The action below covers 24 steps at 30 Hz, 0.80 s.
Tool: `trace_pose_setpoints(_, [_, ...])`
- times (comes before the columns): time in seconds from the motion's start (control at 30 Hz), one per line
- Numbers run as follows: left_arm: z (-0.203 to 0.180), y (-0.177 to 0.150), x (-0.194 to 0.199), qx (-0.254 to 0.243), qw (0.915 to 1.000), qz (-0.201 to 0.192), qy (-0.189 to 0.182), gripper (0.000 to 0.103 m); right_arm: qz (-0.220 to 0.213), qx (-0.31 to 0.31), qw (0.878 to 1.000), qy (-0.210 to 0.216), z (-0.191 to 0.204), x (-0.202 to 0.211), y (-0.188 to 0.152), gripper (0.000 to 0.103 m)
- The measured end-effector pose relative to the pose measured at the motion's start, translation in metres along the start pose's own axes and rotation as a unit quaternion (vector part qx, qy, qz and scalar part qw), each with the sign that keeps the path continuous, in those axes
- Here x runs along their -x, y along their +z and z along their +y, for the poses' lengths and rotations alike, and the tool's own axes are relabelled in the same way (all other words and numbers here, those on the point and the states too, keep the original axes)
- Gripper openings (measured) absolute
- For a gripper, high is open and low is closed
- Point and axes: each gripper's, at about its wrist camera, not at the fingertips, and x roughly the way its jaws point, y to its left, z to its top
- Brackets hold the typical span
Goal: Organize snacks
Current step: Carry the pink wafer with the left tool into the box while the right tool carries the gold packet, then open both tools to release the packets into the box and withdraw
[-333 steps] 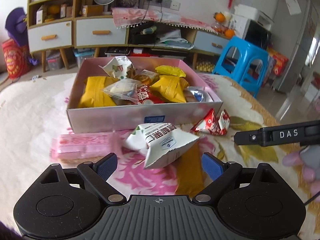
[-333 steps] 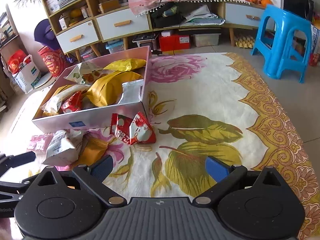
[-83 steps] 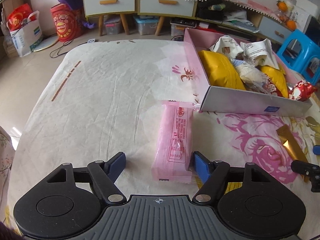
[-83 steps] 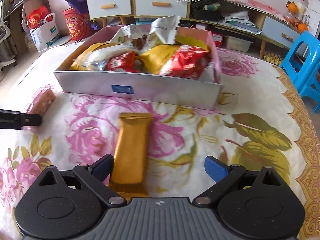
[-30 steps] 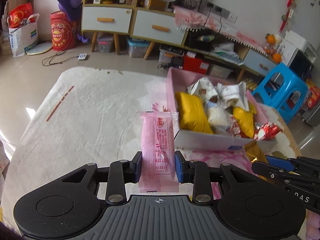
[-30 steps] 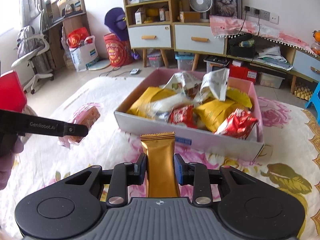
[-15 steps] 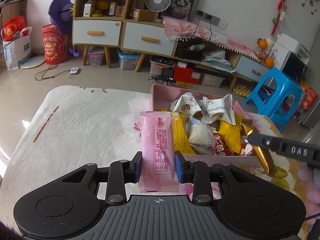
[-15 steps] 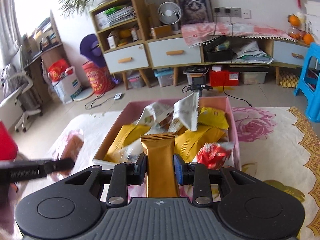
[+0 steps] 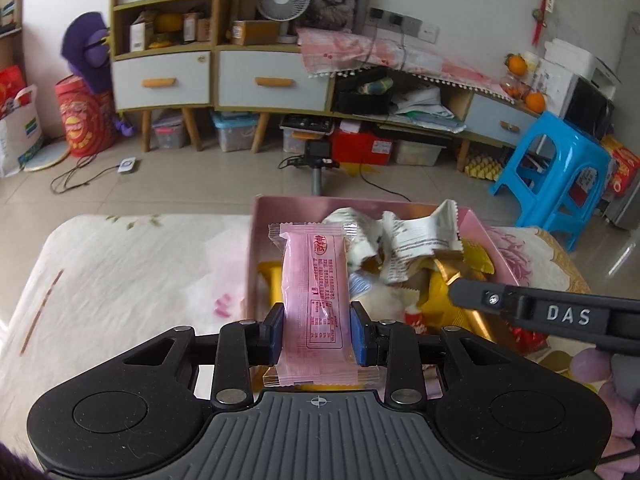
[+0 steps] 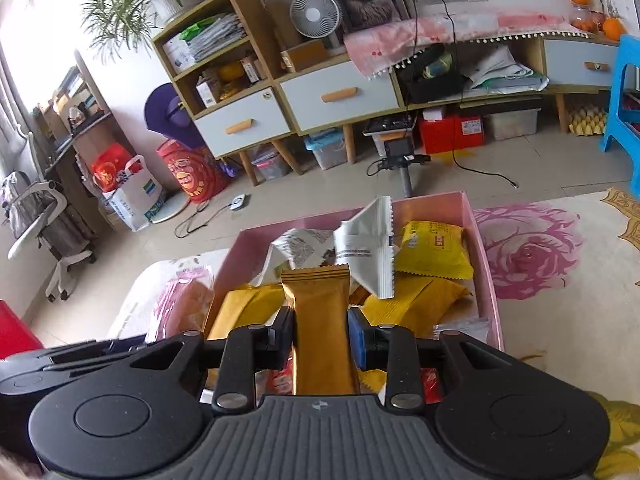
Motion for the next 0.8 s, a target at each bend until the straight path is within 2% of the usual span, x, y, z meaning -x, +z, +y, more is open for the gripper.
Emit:
trace_pose_setpoints(0.27, [-0.015, 0.005, -0.018, -0.014, 0.9998, -0.005, -0.010, 0.030, -0.002, -0.020, 1.000, 0.000, -0.010, -0.004, 0.005, 0.021])
trace_pose_setpoints(0.33, [-0.016, 0.006, -0.021, -0.012, 0.9998, -0.009, -0.014, 0.033, -0.003, -0.021, 1.000, -0.001, -0.010, -0.003, 0.005, 0.021])
trace_pose_setpoints(0.37, [-0.017, 0.006, -0.021, -0.013, 0.9998, -0.014, -0.010, 0.034, -0.004, -0.021, 1.000, -0.002, -0.010, -0.003, 0.005, 0.024])
trace_pose_setpoints(0.43, [-0.018, 0.006, -0.019, -0.013, 0.9997, -0.019, -0.004, 0.048, -0.008, -0.022, 1.000, -0.008, -0.011, -0.001, 0.008, 0.027])
trace_pose_setpoints(0.5, [-0.018, 0.006, -0.016, -0.008, 0.9997, -0.024, -0.004, 0.056, -0.011, -0.025, 1.000, -0.007, -0.012, 0.002, 0.009, 0.040])
trace_pose_setpoints(0.63, [-0.016, 0.003, -0.006, -0.007, 0.9997, -0.022, 0.002, 0.064, -0.015, -0.029, 0.999, -0.008, -0.015, 0.008, 0.011, 0.046])
trace_pose_setpoints(0.7, [-0.014, 0.001, 0.001, -0.008, 0.9997, -0.022, 0.000, 0.068, -0.015, -0.028, 0.999, -0.015, -0.015, 0.013, 0.010, 0.053])
trace_pose_setpoints(0.8, [-0.011, -0.004, 0.014, -0.010, 0.9997, -0.022, -0.002, 0.069, -0.015, -0.016, 0.999, -0.023, -0.011, 0.023, 0.007, 0.058])
